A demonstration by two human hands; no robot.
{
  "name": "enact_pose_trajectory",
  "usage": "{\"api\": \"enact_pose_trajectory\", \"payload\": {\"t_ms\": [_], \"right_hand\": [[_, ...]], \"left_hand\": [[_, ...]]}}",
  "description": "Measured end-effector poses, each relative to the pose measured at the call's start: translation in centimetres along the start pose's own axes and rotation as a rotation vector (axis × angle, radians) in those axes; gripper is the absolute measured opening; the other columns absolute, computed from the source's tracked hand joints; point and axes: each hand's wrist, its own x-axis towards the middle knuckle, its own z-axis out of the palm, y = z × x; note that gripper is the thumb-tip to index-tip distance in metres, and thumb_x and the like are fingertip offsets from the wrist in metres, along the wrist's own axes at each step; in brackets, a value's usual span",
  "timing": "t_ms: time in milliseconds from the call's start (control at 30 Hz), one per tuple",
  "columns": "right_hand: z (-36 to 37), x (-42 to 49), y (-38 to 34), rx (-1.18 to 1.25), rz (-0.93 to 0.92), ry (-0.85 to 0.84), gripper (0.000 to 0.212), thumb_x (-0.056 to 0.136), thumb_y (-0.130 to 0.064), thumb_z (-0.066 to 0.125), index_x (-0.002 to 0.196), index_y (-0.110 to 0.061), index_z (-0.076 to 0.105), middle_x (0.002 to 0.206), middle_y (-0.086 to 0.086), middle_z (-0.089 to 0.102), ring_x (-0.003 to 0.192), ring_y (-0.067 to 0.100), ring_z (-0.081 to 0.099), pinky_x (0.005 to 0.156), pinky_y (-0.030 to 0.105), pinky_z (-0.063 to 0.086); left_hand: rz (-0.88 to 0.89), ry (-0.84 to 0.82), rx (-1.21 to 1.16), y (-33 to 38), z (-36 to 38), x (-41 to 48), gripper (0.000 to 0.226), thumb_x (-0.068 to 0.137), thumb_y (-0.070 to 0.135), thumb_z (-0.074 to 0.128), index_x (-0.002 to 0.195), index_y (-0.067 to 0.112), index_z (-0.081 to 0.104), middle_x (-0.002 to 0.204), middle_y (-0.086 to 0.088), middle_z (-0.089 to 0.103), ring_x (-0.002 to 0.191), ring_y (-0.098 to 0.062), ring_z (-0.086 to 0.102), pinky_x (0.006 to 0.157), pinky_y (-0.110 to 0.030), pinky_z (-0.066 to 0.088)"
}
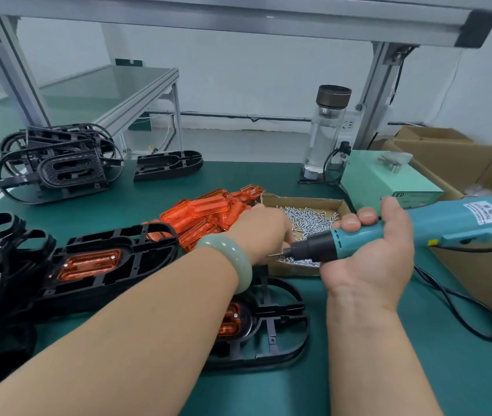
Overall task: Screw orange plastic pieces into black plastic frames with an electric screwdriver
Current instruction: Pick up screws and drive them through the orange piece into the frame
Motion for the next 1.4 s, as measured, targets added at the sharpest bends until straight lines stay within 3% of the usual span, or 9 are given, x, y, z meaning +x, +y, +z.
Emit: {"api": "enact_pose_trajectory", "payload": {"t_ms": [100,267,433,500,567,667,900,1200,1400], "right_hand": [[-0.2,0.2,0.3,0.0,0.0,-0.025,0.024,0.099,-0.033,0.05,0.109,-0.019,0.034,0.077,-0.006,0.036,0.063,0.01,0.037,0.069,0.023,0.03],[0.6,-0.1,0.7,0.049,-0.116,-0.009,0.01,0.097,-0.019,0.055,0.091,-0.018,0.047,0.06,-0.006,0.044,0.048,0.009,0.041,0.055,0.021,0.038],[0.4,0.3,1.3,0.07,-0.146,-0.012,0.012,0.095,-0.017,0.057,0.089,-0.018,0.047,0.057,-0.007,0.046,0.045,0.009,0.043,0.052,0.021,0.04],[0.4,0.4,1.4,0.067,-0.149,-0.021,0.012,0.095,-0.017,0.057,0.09,-0.017,0.046,0.057,-0.006,0.047,0.045,0.01,0.044,0.052,0.021,0.041],[0.5,0.3,1.6,0.059,-0.148,-0.016,0.012,0.095,-0.017,0.057,0.091,-0.017,0.046,0.058,-0.006,0.047,0.045,0.01,0.044,0.052,0.021,0.041],[0.6,0.2,1.6,0.056,-0.132,-0.032,0.012,0.096,-0.017,0.056,0.09,-0.018,0.047,0.058,-0.006,0.046,0.045,0.009,0.043,0.051,0.021,0.04],[1.1,-1.1,2.9,0.055,-0.08,-0.108,0.016,0.097,-0.019,0.055,0.084,-0.021,0.046,0.057,-0.008,0.046,0.045,0.008,0.042,0.053,0.02,0.038],[1.8,-3.3,2.5,0.097,-0.001,-0.148,0.018,0.095,-0.02,0.055,0.08,-0.023,0.046,0.058,-0.01,0.046,0.046,0.007,0.043,0.054,0.02,0.04],[0.7,-4.4,3.1,0.163,0.021,-0.089,0.021,0.095,-0.023,0.053,0.074,-0.025,0.049,0.059,-0.012,0.044,0.047,0.006,0.042,0.055,0.019,0.042]], "left_hand": [[0.01,0.142,-0.188,-0.2,0.2,-0.5,0.015,0.087,0.018,0.061,0.089,0.021,0.075,0.074,0.006,0.061,0.073,-0.015,0.054,0.069,-0.024,0.043],[-0.002,0.255,-0.369,-0.3,0.6,-0.6,0.01,0.081,0.022,0.071,0.074,0.026,0.066,0.068,0.016,0.056,0.07,-0.007,0.055,0.067,-0.018,0.041],[-0.11,0.409,-0.641,-0.8,0.6,-1.0,0.008,0.085,0.019,0.066,0.088,0.025,0.07,0.072,0.02,0.059,0.068,0.007,0.056,0.059,-0.001,0.04],[-0.129,0.477,-0.772,-0.5,0.0,-1.7,0.014,0.086,0.015,0.062,0.078,0.027,0.065,0.07,0.015,0.063,0.064,0.002,0.06,0.062,-0.006,0.046],[-0.148,0.521,-0.931,0.1,-0.8,-2.8,0.019,0.087,0.013,0.058,0.075,0.027,0.063,0.067,0.006,0.067,0.059,-0.005,0.065,0.066,-0.022,0.055],[-0.179,0.569,-1.072,0.4,-1.5,-5.3,0.021,0.084,0.009,0.057,0.076,0.025,0.066,0.058,0.003,0.067,0.056,-0.008,0.063,0.061,-0.034,0.057],[-0.298,0.606,-1.326,-1.2,0.7,-12.5,0.029,0.082,0.001,0.063,0.071,0.027,0.072,0.061,0.002,0.067,0.059,-0.01,0.063,0.056,-0.019,0.049],[-0.341,0.652,-1.478,-1.6,2.7,-17.2,0.027,0.081,0.003,0.066,0.08,0.029,0.074,0.067,-0.004,0.07,0.063,-0.015,0.067,0.058,-0.02,0.052],[-0.37,0.623,-1.532,-1.5,3.2,-17.4,0.028,0.091,0.009,0.057,0.078,0.027,0.074,0.071,-0.006,0.07,0.061,-0.015,0.066,0.054,-0.02,0.051]]}}
